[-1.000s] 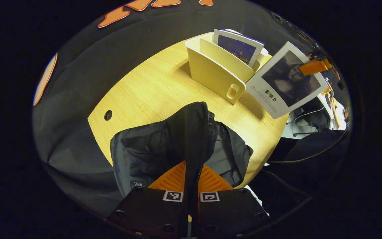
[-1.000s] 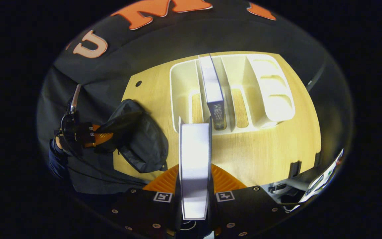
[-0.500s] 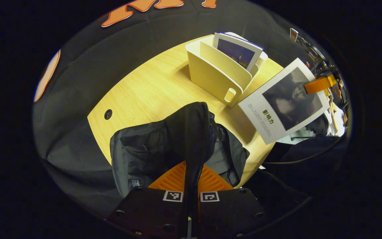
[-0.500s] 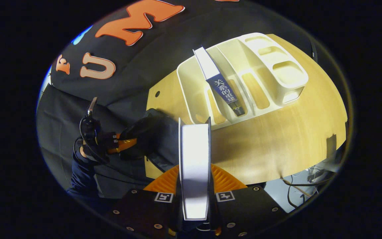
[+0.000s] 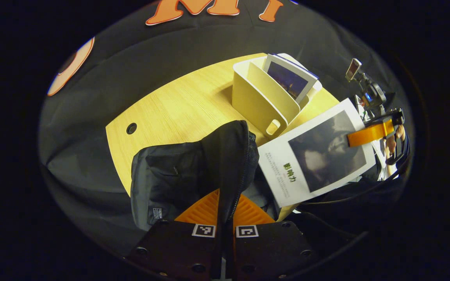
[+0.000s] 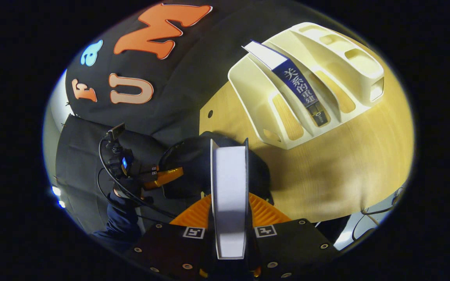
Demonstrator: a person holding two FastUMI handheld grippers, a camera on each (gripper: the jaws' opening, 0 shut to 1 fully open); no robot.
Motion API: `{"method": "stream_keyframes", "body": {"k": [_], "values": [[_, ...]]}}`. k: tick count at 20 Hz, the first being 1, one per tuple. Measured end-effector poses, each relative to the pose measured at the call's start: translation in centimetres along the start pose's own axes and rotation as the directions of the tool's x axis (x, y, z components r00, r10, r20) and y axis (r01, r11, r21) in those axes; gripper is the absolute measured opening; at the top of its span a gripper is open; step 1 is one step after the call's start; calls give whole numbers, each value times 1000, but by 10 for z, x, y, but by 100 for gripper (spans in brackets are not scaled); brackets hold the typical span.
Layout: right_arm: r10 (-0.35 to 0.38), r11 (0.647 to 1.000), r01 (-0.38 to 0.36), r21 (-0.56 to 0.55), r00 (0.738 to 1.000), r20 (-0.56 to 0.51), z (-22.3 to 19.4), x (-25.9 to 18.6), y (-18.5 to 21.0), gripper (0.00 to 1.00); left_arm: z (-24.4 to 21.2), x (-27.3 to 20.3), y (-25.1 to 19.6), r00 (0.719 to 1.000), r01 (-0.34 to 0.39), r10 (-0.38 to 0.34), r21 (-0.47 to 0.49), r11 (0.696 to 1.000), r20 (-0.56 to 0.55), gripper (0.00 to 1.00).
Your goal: Open the schoolbag, grab two books from the bookshelf and put them into the schoolbag.
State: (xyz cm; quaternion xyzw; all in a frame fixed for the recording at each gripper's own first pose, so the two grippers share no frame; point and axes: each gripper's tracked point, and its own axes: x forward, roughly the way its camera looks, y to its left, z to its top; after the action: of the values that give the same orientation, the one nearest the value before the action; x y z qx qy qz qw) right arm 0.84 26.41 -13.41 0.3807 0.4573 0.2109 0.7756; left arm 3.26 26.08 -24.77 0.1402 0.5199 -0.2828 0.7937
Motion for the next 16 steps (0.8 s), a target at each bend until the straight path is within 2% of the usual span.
{"method": "stream_keyframes", "body": {"k": [5,16], "values": [[52,998,-52,30,999,8,-8,44,12,31,1,-1,-4,1000,7,-6,-32,999,24,5],[102,991,-107,76,992,75,-17,152,28,31,5,-1,-9,997,7,-1,-78,997,72,5]]}}
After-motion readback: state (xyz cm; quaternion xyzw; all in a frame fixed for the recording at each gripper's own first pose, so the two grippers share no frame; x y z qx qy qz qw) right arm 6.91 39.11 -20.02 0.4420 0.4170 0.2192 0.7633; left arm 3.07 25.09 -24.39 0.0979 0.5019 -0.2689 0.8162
